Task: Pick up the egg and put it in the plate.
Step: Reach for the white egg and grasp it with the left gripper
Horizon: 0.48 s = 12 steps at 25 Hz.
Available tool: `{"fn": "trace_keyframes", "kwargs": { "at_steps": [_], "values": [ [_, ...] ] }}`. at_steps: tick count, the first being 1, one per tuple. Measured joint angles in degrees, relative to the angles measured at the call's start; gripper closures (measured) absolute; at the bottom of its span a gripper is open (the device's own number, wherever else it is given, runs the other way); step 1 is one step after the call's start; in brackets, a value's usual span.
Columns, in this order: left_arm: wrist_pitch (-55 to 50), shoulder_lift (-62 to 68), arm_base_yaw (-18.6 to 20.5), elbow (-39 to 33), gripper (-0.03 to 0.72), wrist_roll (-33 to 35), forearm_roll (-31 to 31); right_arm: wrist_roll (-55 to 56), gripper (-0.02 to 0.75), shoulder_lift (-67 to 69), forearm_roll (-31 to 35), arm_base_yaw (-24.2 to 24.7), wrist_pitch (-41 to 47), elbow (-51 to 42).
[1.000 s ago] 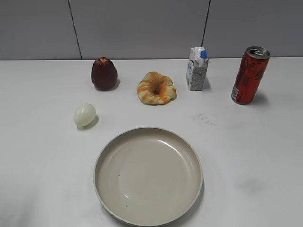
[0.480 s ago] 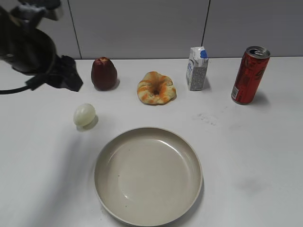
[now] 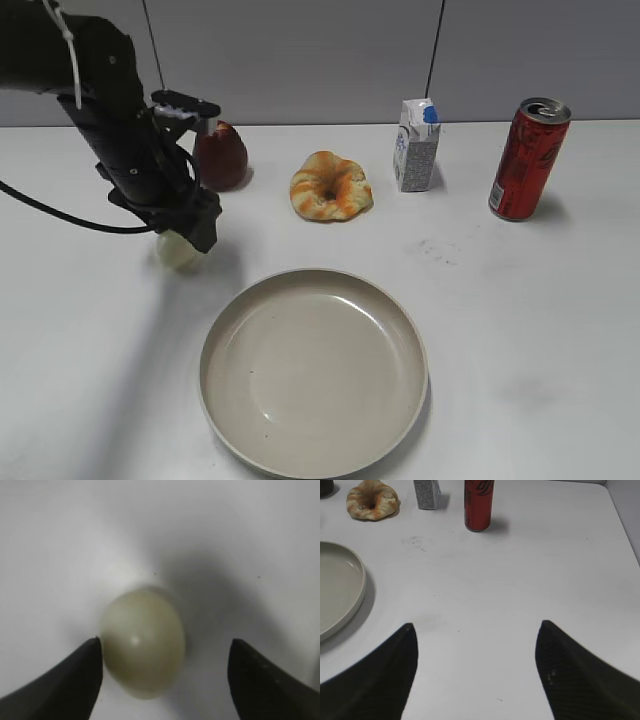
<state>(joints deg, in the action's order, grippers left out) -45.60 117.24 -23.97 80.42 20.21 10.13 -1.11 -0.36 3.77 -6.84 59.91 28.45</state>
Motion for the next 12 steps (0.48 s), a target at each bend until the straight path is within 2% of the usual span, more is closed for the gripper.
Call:
{"fn": "trace_keyframes", "kwargs": {
  "at_steps": [8, 12],
  "values": [
    [0.04, 4.53, 0.00, 0.35, 0.102, 0.00, -1.78, 0.00, 0.183, 0.00, 0.00, 0.00, 0.00, 0.00],
    [0.44, 4.53, 0.00, 0.39, 0.190, 0.00, -1.90, 0.00, 0.183, 0.00, 0.00, 0.00, 0.00, 0.00]
  ]
}}
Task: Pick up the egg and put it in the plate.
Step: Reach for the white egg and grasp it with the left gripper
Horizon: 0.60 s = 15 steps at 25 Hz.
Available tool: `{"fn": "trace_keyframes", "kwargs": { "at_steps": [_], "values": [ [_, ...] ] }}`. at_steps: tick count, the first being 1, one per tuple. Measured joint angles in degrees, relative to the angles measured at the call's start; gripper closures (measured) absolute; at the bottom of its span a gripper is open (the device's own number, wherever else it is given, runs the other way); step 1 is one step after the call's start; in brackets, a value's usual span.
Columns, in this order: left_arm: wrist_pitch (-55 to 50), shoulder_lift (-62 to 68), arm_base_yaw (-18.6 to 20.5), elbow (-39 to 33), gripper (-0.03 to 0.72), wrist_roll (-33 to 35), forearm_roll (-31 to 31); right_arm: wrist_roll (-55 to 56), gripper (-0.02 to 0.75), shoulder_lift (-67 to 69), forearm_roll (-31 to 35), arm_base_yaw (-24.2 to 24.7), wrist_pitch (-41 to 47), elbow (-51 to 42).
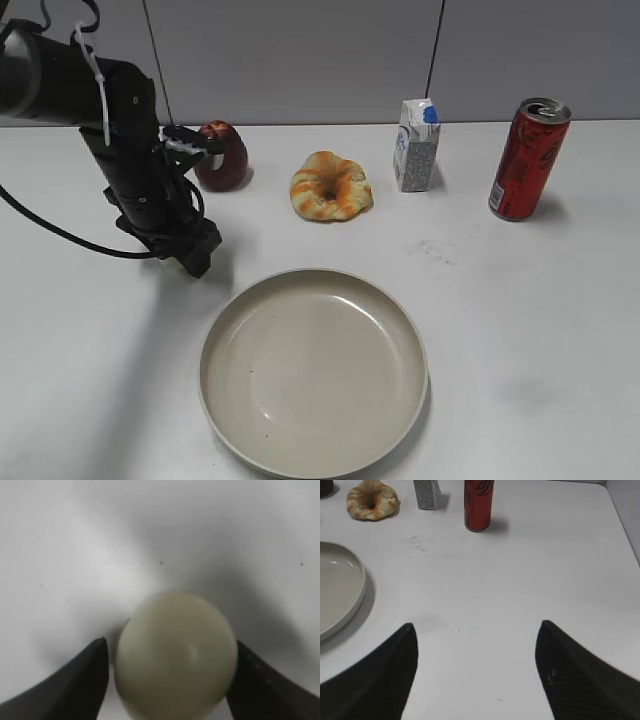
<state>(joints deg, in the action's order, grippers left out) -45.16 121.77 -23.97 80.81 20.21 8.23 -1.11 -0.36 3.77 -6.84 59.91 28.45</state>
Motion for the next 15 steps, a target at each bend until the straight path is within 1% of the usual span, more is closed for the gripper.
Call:
{"fn": "trace_keyframes", "kwargs": {
  "at_steps": [1, 2, 6, 10, 12, 14, 15],
  "values": [
    [-0.11, 0.00, 0.00, 0.00, 0.232, 0.00, 0.00, 0.00, 0.183, 0.00, 0.00, 0.00, 0.00, 0.00],
    [-0.25, -0.05, 0.00, 0.00, 0.244, 0.00, 0.00, 0.00, 0.183, 0.00, 0.00, 0.00, 0.00, 0.00],
    [-1.98, -1.56, 0.00, 0.00, 0.244, 0.00, 0.00, 0.00, 0.183, 0.00, 0.00, 0.00, 0.00, 0.00],
    [-3.81, -6.71, -0.28, 0.00, 0.244, 0.00, 0.21, 0.00, 0.183, 0.00, 0.00, 0.00, 0.00, 0.00],
    [-5.08, -9.24, -1.34, 0.00, 0.244, 0.00, 1.16, 0.00, 0.183, 0.00, 0.00, 0.00, 0.00, 0.00],
    [-6.11, -11.78, -3.95, 0.00, 0.244, -0.06, 2.73, 0.00, 0.183, 0.00, 0.00, 0.00, 0.00, 0.00],
    [-6.42, -12.62, -5.96, 0.00, 0.244, -0.06, 3.73, 0.00, 0.183, 0.00, 0.00, 0.00, 0.00, 0.00]
  ]
}}
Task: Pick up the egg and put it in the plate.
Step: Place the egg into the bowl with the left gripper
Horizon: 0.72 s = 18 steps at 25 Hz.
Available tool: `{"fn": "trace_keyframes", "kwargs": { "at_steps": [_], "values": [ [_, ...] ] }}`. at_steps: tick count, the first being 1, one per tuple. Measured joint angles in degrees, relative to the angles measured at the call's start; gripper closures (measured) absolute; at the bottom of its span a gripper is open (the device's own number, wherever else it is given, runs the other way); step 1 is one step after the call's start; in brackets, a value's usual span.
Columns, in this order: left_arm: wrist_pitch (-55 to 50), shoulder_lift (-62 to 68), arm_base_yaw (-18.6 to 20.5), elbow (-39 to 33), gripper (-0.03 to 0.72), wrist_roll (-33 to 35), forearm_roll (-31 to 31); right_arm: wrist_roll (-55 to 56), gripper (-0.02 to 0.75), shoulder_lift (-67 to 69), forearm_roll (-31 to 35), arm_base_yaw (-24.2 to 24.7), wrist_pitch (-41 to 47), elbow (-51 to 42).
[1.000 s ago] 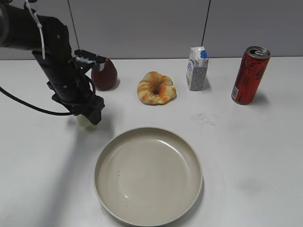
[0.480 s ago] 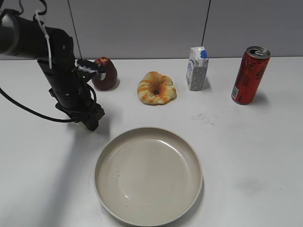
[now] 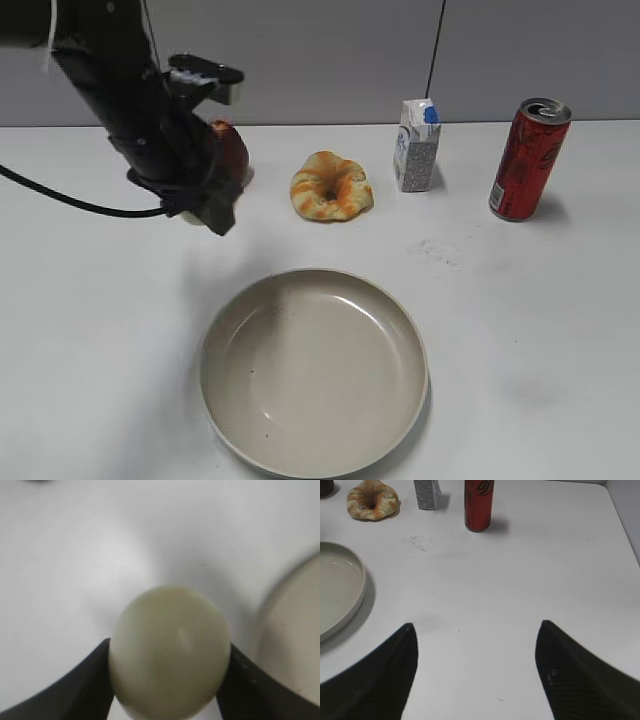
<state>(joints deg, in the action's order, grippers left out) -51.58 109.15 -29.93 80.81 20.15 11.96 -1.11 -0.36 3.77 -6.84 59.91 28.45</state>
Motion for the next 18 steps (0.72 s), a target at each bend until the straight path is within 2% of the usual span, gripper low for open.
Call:
{"fn": "trace_keyframes", "kwargs": {
  "at_steps": [3, 5, 9, 13, 18],
  "values": [
    [0.28, -0.56, -7.00, 0.06, 0.244, -0.05, 1.38, 0.00, 0.183, 0.00, 0.00, 0.00, 0.00, 0.00],
    [1.80, 0.18, -12.99, 0.06, 0.244, -0.05, 1.92, 0.00, 0.183, 0.00, 0.00, 0.00, 0.00, 0.00],
    [5.34, 3.55, -20.94, 0.06, 0.244, -0.05, 2.42, 0.00, 0.183, 0.00, 0.00, 0.00, 0.00, 0.00],
    [5.55, 7.89, -24.32, 0.06, 0.244, -0.10, 2.47, 0.00, 0.183, 0.00, 0.00, 0.00, 0.00, 0.00],
    [3.06, 11.06, -24.68, 0.06, 0.231, -0.10, 3.19, 0.00, 0.183, 0.00, 0.00, 0.00, 0.00, 0.00]
  ]
}}
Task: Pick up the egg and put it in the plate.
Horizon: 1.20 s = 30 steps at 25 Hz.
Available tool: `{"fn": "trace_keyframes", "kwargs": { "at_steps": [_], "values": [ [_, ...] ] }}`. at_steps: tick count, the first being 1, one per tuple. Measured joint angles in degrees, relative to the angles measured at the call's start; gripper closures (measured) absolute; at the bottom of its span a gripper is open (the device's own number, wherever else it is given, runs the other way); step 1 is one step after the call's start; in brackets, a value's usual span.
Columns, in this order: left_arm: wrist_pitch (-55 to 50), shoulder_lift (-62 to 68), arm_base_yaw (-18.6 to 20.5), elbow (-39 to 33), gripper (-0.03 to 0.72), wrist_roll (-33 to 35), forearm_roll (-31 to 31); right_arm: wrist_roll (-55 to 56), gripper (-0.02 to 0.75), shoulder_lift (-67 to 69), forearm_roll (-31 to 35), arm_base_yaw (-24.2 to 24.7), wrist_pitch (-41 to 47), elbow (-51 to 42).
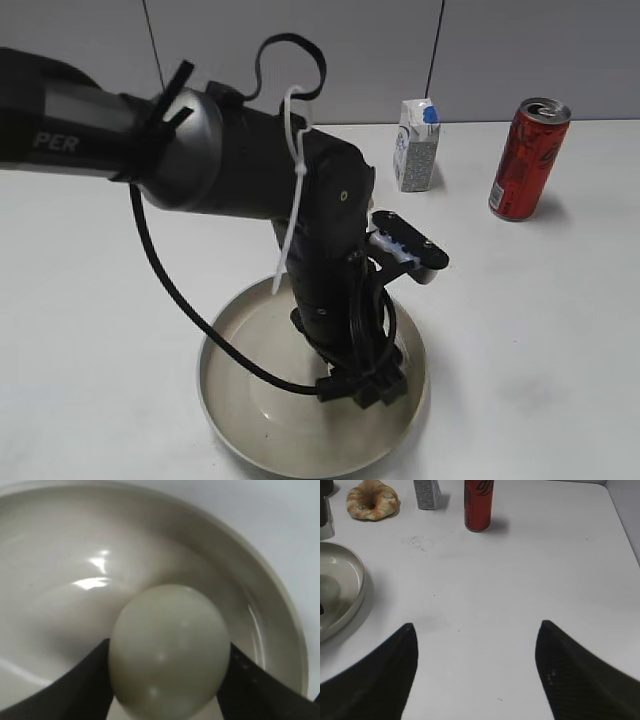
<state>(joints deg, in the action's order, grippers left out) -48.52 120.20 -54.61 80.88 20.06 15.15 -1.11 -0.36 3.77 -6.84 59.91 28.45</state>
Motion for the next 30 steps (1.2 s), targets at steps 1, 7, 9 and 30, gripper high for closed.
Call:
{"fn": "trace_keyframes", "kwargs": {
  "at_steps": [1, 7, 9, 30],
  "values": [
    [-0.46, 0.12, 0.00, 0.00, 0.202, 0.00, 0.59, 0.00, 0.183, 0.00, 0.00, 0.00, 0.00, 0.00],
    [-3.56, -0.91, 0.18, 0.00, 0.045, -0.10, 1.45, 0.00, 0.183, 0.00, 0.00, 0.00, 0.00, 0.00],
    [-4.59, -2.35, 1.00, 0.00, 0.044, -0.21, 1.53, 0.00, 0.183, 0.00, 0.00, 0.00, 0.00, 0.00],
    [-20.81, -18.44, 45.78, 0.00, 0.104, -3.28, -0.57, 0.00, 0.183, 0.00, 0.00, 0.00, 0.00, 0.00]
  ]
}}
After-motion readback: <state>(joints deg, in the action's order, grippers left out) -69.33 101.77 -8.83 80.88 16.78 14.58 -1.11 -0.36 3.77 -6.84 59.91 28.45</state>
